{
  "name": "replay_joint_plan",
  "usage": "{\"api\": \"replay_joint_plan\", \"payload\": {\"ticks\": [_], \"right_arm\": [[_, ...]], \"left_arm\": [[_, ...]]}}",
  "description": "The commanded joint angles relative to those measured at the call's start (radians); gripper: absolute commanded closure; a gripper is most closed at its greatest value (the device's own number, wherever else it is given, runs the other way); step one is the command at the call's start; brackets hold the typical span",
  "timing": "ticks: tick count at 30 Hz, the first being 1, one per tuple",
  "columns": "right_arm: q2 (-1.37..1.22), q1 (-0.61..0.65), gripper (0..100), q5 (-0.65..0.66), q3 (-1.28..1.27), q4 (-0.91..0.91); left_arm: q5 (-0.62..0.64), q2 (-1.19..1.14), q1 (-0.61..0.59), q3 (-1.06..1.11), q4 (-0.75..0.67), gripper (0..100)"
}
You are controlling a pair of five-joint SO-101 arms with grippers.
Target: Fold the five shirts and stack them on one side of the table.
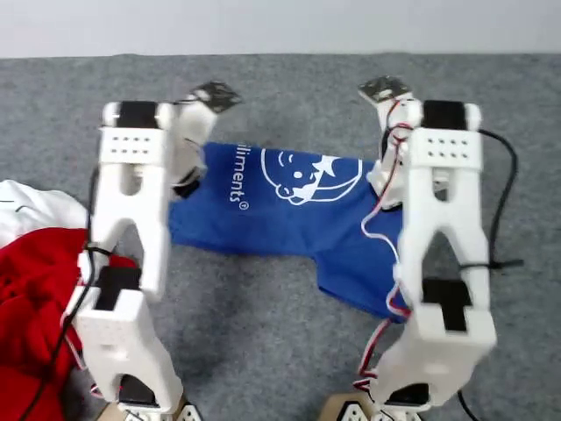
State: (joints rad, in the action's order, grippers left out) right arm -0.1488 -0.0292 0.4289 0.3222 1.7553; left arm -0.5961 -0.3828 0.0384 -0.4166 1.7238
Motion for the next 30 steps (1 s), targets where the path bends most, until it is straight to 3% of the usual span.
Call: {"api": "replay_joint_plan", "payload": {"ticks": [1,10,18,21,26,30], "right_arm": [[0.278,-0.096,98.8,-0.054,-0.101,0.041],[0.819,-0.495,98.8,-0.061,-0.302,0.039],[1.058,-0.817,98.7,-0.058,-0.450,0.039],[1.107,-0.875,98.5,0.006,-0.526,0.038],[1.152,-0.886,98.5,0.071,-0.583,0.038],[1.153,-0.886,98.5,0.075,-0.588,0.038]], "left_arm": [[0.015,0.066,0.103,-0.001,0.009,97],[0.112,0.063,0.374,0.004,-0.138,97],[0.112,-0.107,0.614,-0.002,-0.258,97],[0.109,-0.172,0.666,-0.022,-0.255,93],[0.114,-0.239,0.721,-0.104,-0.199,79],[0.114,-0.295,0.769,-0.165,-0.175,77]]}}
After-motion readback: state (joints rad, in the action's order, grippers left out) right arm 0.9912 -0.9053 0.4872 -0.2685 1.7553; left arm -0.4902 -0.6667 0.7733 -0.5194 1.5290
